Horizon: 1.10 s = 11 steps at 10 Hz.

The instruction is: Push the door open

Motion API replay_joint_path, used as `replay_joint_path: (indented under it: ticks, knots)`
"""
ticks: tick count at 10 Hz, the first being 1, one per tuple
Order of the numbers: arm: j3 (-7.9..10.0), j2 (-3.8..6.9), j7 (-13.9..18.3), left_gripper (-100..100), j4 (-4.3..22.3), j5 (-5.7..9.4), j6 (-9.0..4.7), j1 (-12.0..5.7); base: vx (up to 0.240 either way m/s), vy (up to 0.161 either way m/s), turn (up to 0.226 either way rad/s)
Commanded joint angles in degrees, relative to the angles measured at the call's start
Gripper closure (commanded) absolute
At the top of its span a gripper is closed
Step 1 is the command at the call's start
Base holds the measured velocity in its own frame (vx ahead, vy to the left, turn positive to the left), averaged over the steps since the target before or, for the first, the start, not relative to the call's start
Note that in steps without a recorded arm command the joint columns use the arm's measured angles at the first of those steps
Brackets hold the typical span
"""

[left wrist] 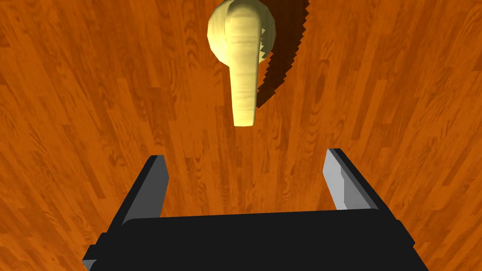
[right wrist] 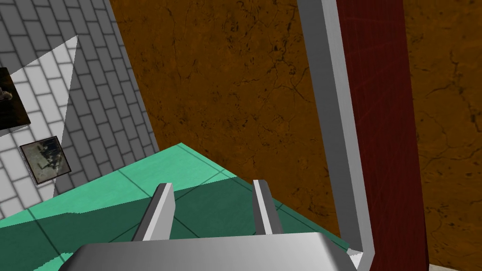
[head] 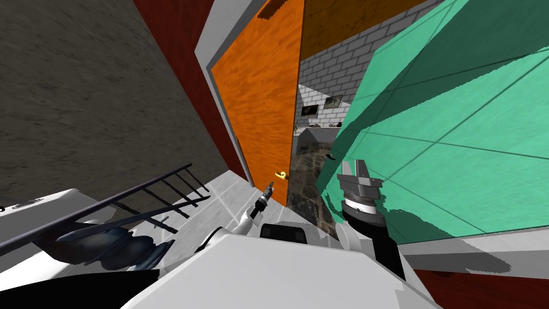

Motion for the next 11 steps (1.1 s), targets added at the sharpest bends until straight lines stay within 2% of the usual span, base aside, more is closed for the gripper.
replay_joint_path:
  ticks: [1,4,7,8,9,11]
  knots:
    - [0.19,0.41,-0.3,-100,0.3,0.22,-0.02,-0.20,0.158,-0.050,-0.033]
    - [0.46,0.32,-0.7,-100,0.4,0.54,0.17,-0.26,0.169,-0.083,-0.026]
    - [0.78,-0.81,-1.2,-100,0.6,0.91,0.40,-0.32,0.202,-0.078,-0.033]
    - [0.78,-0.53,-1.1,-100,0.9,0.87,0.16,-0.47,0.080,-0.034,-0.002]
    - [0.78,-0.53,-1.1,100,0.9,0.87,0.16,-0.47,-0.008,0.005,0.006]
    - [0.78,-0.53,-1.1,100,0.9,0.87,0.16,-0.47,-0.018,0.011,-0.017]
